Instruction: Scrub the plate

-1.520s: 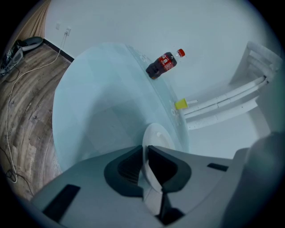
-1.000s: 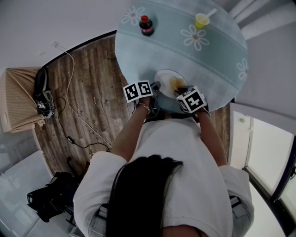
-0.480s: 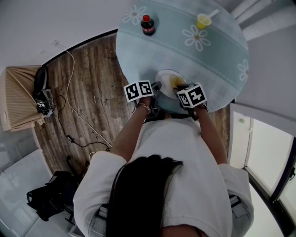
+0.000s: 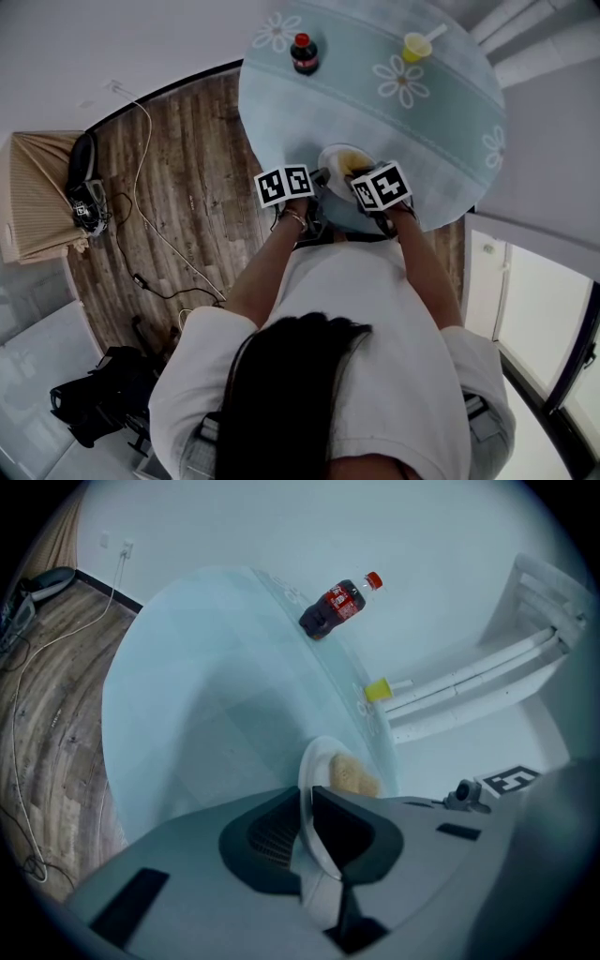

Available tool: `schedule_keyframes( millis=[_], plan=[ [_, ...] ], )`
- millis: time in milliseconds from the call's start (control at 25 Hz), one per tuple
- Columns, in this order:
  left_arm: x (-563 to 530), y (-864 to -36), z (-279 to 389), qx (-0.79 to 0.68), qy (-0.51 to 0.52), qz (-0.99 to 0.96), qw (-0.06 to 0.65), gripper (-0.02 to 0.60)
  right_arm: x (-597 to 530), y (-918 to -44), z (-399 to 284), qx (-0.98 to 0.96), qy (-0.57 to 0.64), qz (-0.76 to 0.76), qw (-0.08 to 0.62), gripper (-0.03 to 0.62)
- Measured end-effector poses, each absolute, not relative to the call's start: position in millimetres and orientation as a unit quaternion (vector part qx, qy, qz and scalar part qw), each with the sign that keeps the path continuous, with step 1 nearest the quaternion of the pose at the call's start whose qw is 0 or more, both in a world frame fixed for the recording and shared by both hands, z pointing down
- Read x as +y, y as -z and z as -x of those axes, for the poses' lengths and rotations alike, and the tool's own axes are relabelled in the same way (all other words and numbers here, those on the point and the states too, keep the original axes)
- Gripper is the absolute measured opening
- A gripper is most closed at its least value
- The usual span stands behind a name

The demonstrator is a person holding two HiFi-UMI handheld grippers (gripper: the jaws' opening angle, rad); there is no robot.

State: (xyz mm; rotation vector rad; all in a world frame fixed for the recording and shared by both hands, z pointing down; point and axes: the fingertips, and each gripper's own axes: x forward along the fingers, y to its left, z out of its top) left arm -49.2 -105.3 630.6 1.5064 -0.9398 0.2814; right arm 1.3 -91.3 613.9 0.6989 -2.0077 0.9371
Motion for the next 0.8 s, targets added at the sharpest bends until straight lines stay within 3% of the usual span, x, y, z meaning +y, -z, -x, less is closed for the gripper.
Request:
schedule_keyframes(
  millis=[800],
  plan=[
    [-106, -631, 49, -0.408, -0.114, -0.655, 0.625, 0.044, -98, -613, 30, -0.803, -0.377, -0.252, 0.385, 0.061]
  ],
)
